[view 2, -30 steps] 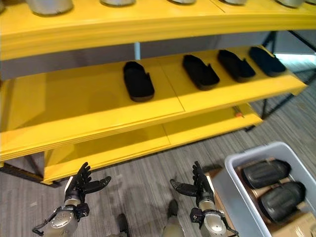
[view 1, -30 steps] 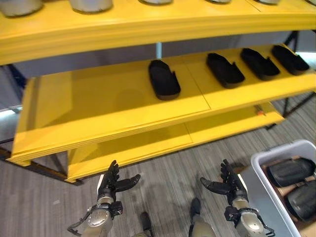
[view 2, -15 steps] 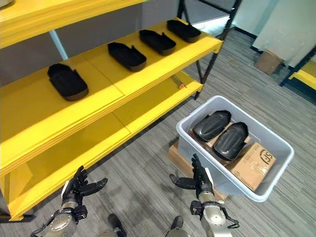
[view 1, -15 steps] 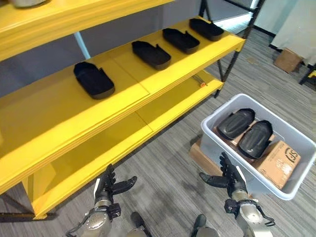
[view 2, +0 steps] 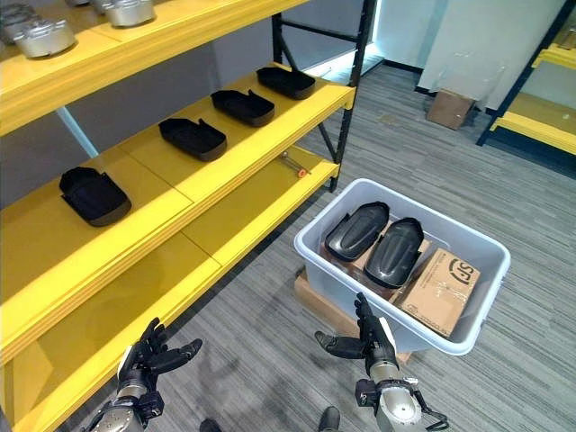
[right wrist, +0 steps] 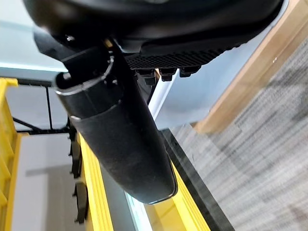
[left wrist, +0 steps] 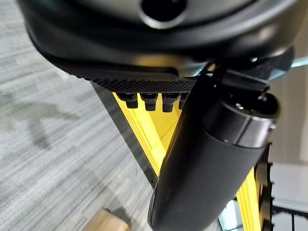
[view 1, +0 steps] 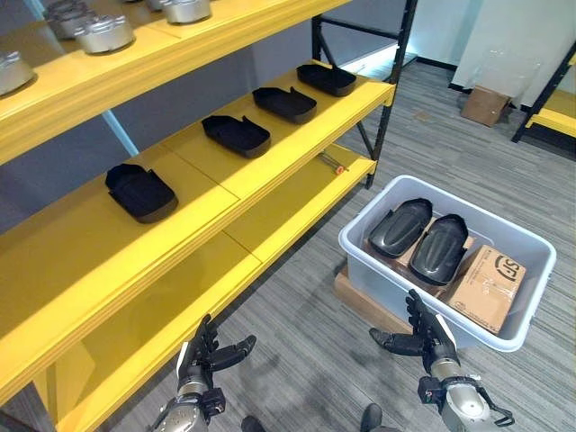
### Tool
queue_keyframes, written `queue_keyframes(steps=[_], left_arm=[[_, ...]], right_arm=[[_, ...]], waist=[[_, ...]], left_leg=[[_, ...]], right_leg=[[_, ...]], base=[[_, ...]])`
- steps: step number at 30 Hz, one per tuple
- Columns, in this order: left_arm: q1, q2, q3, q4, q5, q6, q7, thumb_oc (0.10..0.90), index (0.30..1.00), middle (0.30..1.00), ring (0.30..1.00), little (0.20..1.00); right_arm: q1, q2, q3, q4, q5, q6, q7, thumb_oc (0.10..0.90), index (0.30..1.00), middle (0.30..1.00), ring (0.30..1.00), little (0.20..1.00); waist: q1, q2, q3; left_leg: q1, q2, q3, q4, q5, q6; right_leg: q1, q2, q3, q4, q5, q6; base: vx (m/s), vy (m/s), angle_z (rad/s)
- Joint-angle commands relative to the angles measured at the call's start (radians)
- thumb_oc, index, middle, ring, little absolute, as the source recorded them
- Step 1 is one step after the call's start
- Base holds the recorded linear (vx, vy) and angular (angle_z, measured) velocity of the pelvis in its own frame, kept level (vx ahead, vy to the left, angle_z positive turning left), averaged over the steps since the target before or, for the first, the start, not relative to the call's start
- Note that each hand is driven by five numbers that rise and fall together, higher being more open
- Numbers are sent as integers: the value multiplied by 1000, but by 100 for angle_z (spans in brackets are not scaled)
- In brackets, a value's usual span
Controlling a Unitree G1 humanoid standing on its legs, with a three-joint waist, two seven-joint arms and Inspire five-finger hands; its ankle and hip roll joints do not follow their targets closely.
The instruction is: Move parts from the plastic box to the shelf.
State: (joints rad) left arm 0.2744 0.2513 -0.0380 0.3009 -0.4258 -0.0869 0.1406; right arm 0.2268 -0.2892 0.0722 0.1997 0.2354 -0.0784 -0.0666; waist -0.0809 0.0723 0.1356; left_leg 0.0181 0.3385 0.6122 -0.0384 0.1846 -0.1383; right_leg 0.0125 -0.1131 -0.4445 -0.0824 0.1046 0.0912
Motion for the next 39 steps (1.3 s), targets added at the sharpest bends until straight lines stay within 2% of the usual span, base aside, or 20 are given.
queue_keyframes(steps=[1, 4, 5, 6, 7, 8, 9, 10, 12, 13, 14, 16, 18, 21, 23, 28, 35, 36, 39], left_arm=[[-90, 44, 21, -108, 7, -82, -17, 900, 1000, 1000, 1000, 1000], [-105, 46, 5, -106, 11, -80, -25, 900, 1000, 1000, 1000, 1000], [-104, 47, 3, -105, 10, -78, -33, 900, 1000, 1000, 1000, 1000], [-106, 50, 3, -106, 8, -79, -32, 900, 1000, 1000, 1000, 1000], [-106, 52, 10, -108, 1, -85, -23, 900, 1000, 1000, 1000, 1000], [-110, 42, 21, -120, -18, -91, -12, 900, 1000, 1000, 1000, 1000], [-107, 34, 25, -118, -20, -93, -8, 900, 1000, 1000, 1000, 1000], [-108, 30, 26, -112, -20, -98, -5, 900, 1000, 1000, 1000, 1000], [-98, 15, 31, -105, -37, -107, -1, 900, 1000, 1000, 1000, 1000], [-94, 9, 37, -102, -45, -109, 0, 900, 1000, 1000, 1000, 1000], [-94, 9, 37, -101, -45, -109, 0, 900, 1000, 1000, 1000, 1000], [-86, -2, 40, -84, -49, -111, 0, 900, 1000, 1000, 1000, 1000], [-69, -14, 38, -82, -60, -111, -1, 900, 1000, 1000, 1000, 1000], [-73, -16, 34, -80, -59, -109, -4, 900, 1000, 1000, 1000, 1000], [-91, 0, 25, -82, -52, -111, -1, 900, 1000, 1000, 1000, 1000], [-104, 38, 13, -95, -62, -115, 15, 900, 1000, 1000, 1000, 1000], [-138, 58, -2, -91, -41, -103, 30, 900, 1000, 1000, 1000, 1000], [-147, 59, -4, -92, -40, -100, 39, 900, 1000, 1000, 1000, 1000], [-155, 71, -7, -100, -34, -98, 39, 900, 1000, 1000, 1000, 1000]], right_arm=[[-47, -29, -50, -144, -39, -106, -21, 900, 1000, 1000, 1000, 1000], [-36, -45, -62, -155, -56, -115, -30, 900, 1000, 1000, 1000, 1000], [-15, -51, -81, -166, -65, -121, -38, 900, 1000, 1000, 1000, 1000], [-14, -52, -82, -164, -67, -120, -43, 900, 1000, 1000, 1000, 1000], [-29, -62, -74, -156, -70, -120, -45, 900, 1000, 1000, 1000, 1000], [-62, -71, -61, -139, -71, -120, -43, 900, 1000, 1000, 1000, 1000], [-74, -73, -56, -131, -67, -121, -40, 900, 1000, 1000, 1000, 1000], [-87, -76, -52, -120, -64, -123, -41, 900, 1000, 1000, 1000, 1000], [-105, -87, -53, -109, -68, -125, -48, 900, 1000, 1000, 1000, 1000], [-115, -91, -55, -109, -76, -125, -53, 900, 1000, 1000, 1000, 1000], [-116, -91, -55, -109, -76, -125, -53, 900, 1000, 1000, 1000, 1000], [-132, -93, -48, -99, -83, -126, -54, 900, 1000, 1000, 1000, 1000], [-133, -89, -34, -84, -92, -124, -44, 900, 1000, 1000, 1000, 1000], [-127, -83, -36, -80, -94, -121, -39, 900, 1000, 1000, 1000, 1000], [-126, -72, -41, -85, -86, -120, -43, 900, 1000, 1000, 1000, 1000], [-141, -48, -9, -93, -73, -106, -36, 900, 1000, 1000, 1000, 1000], [-165, -44, 8, -79, -110, -88, -47, 900, 1000, 1000, 1000, 1000], [-180, -42, 14, -82, -114, -86, -47, 900, 1000, 1000, 1000, 1000], [-193, -40, 19, -82, -116, -85, -44, 900, 1000, 1000, 1000, 1000]], waist=[[-16, -23, 53], [-16, -23, 85], [-21, -31, 100], [-17, -32, 107], [3, -32, 115], [20, -44, 110], [23, -45, 110], [35, -43, 118], [59, -44, 142], [72, -44, 157], [73, -43, 156], [90, -39, 174], [109, -38, 175], [104, -36, 171], [91, -42, 172], [77, -86, 160], [62, -113, 139], [65, -120, 130], [69, -124, 121]], left_leg=[[-21, 128, -89, 150, 39, -83], [-77, 167, -111, 270, 63, -92], [-103, 161, -131, 313, 61, -87], [-124, 120, -183, 309, 39, -71], [-155, 18, -307, 242, -21, -32], [-222, -69, -425, 124, -30, 8], [-238, -86, -438, 74, -5, 5], [-277, -104, -456, 35, 47, -4], [-337, -141, -482, -25, 96, -18], [-360, -153, -517, -31, 102, -27], [-363, -152, -518, -32, 105, -27], [-372, -157, -586, -40, 125, -40], [-332, -153, -639, -49, 113, -42], [-324, -135, -611, -49, 113, -46], [-305, -134, -565, -48, 99, -32], [-288, -161, -471, 23, 17, 24], [-299, -201, -434, 74, -61, 69], [-287, -215, -423, 89, -91, 82], [-278, -224, -419, 110, -118, 98]], right_leg=[[4, 7, 49, 55, -137, 15], [26, 34, 47, 35, -150, -15], [41, 50, 52, 10, -160, -29], [37, 49, 57, 1, -156, -23], [17, 40, 85, 0, -149, -11], [-19, 34, 113, 1, -126, -5], [-27, 41, 130, -1, -121, -3], [-32, 46, 146, -5, -113, -2], [-38, 54, 175, -5, -105, -2], [-35, 59, 196, -2, -113, -2], [-37, 60, 196, -2, -111, -2], [-32, 73, 250, 7, -127, -2], [-18, 89, 320, 11, -141, -4], [-5, 90, 333, 8, -147, -6], [10, 73, 340, 12, -159, -1], [-5, 11, 395, 27, -155, 24], [-25, -49, 403, 24, -127, 69], [-22, -68, 403, 36, -122, 85], [-38, -82, 403, 101, -126, 95]], base=[[31, -261, -18], [10, -204, -32], [9, -219, -15], [-16, -56, -1], [-83, 76, -23], [-32, 83, -60], [30, 44, -67], [100, 53, -53], [76, 71, -59], [45, 45, -97], [70, 64, -85], [141, 150, -74], [194, 228, -114], [121, 130, -143], [131, 209, -50], [115, 225, -49], [85, 142, -17], [95, 164, -5], [60, 141, -6]])
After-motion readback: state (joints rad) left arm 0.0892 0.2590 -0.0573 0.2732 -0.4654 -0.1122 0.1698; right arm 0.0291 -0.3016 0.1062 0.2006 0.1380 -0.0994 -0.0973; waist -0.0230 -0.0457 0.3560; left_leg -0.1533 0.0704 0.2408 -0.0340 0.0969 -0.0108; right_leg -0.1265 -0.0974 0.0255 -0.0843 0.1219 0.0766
